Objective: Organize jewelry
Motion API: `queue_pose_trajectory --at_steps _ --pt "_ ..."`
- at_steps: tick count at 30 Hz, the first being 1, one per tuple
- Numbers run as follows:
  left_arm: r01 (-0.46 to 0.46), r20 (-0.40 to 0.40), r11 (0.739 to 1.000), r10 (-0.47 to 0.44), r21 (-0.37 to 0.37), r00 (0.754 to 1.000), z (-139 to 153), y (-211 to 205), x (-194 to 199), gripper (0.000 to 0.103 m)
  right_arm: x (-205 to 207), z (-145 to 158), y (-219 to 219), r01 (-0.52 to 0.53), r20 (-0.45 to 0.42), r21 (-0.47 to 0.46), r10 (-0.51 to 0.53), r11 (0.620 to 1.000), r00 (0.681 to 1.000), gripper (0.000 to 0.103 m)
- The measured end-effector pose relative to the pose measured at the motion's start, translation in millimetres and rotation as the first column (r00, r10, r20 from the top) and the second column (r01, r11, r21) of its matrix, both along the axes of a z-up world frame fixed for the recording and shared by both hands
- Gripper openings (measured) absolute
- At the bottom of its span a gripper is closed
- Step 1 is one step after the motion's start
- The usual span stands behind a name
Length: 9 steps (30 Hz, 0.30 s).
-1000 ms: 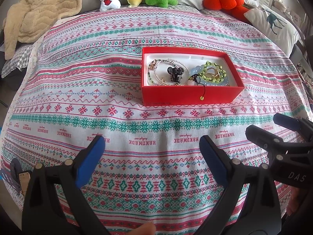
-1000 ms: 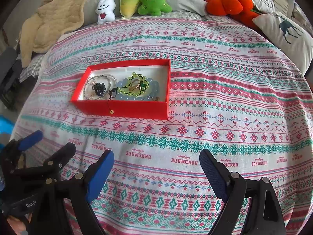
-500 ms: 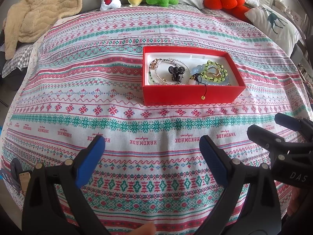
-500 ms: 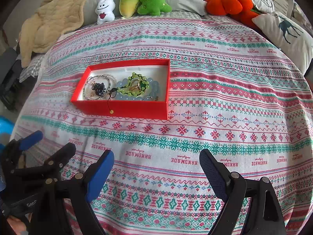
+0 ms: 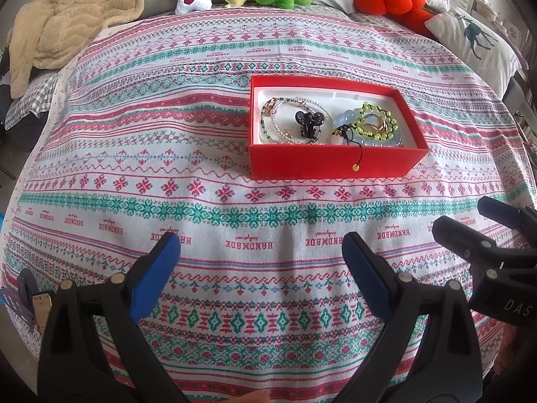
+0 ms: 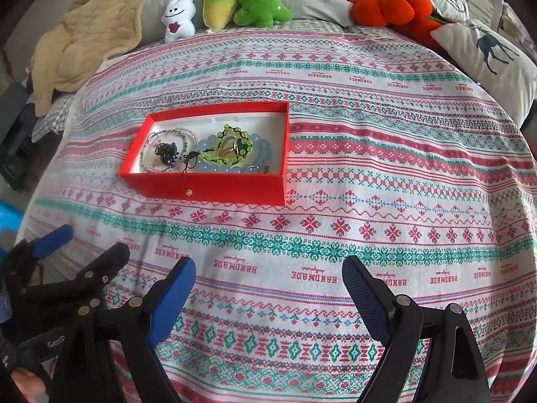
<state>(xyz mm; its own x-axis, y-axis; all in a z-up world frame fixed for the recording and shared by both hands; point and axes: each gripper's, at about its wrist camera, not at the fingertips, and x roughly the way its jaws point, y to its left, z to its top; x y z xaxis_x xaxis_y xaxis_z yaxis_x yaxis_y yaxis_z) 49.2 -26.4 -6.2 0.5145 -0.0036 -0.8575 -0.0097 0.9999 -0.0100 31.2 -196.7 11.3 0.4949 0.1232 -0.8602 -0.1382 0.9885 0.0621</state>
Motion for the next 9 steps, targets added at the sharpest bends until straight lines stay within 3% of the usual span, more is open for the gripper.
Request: queue_pose_trajectory --at_steps 6,9 --pt "-0.012 0.003 1.0 0.012 0.005 1.0 -4.9 1.3 5.4 0.097 1.9 -2.7 -5.6 0.014 0.0 -0.003 -0.014 1.0 1.0 0.09" --pt "-0.02 0.017 0.999 0.02 -0.038 1.0 -14.2 3.8 11.0 0.097 6.8 -12.2 -9.2 0.032 -0.009 0.007 -0.032 0.999 0.999 0.09"
